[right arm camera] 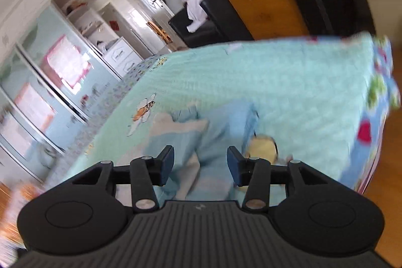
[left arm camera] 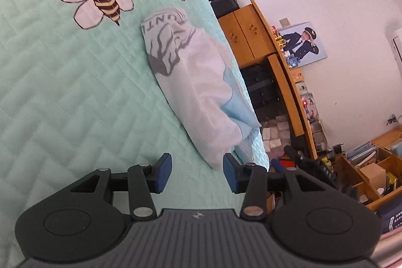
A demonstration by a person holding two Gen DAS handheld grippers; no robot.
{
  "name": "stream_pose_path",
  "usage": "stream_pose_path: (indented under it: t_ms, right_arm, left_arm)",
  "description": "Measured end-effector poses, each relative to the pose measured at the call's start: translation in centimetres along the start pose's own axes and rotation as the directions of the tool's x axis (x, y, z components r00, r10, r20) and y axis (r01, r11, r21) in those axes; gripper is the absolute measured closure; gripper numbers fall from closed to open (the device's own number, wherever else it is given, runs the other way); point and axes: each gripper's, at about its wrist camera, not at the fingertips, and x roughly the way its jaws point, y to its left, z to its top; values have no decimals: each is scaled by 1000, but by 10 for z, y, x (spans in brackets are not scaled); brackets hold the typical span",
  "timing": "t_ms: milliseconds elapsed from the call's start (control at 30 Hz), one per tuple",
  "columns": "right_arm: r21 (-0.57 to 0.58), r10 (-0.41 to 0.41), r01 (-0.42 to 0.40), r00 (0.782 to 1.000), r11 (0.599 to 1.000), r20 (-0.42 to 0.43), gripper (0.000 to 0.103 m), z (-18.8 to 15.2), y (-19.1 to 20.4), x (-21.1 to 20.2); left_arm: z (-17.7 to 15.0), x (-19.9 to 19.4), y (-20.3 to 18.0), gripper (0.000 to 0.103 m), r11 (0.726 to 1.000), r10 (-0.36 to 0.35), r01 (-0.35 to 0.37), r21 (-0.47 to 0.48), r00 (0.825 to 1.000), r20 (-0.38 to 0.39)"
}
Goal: Fold clothes
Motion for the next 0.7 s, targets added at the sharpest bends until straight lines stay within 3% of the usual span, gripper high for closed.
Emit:
stream_pose_path:
  t_ms: [133,233,333,467,567,667,700]
  right_arm:
    - [196,152,-138,987,971,-58,55,-11,-19,15]
    - [270,244,-213,966,939,-84,55,-17,-12,31]
    - [223,220,-188,967,957,-128,50,-24,5,46]
    - [202,182,-155,976,967,-119,50,-25,9,62]
    - [222,164,-135,979,966,-118,40,-18,4,79]
    - [246,156,-116,976,962,-152,40,-16,2,95]
    - [245,156,-114,975,963,-160,51,-16,3,98]
  left_arm:
    - [-6,8,-13,56,1000,7,-7,23,1000,-16]
    - [-9,14,-18,55,999,10,-10,33,1000,-25]
    - [-11,22,-20,55,999,14,-13,38,999,-35]
    - [-11,27,-24,55,999,18,-16,51,999,-40]
    - [-7,34,-27,53,997,30,-27,72,999,-44]
    - [-3,45,-26,53,997,45,-42,71,998,-48]
    - [-2,50,-26,53,997,49,-46,68,997,-52]
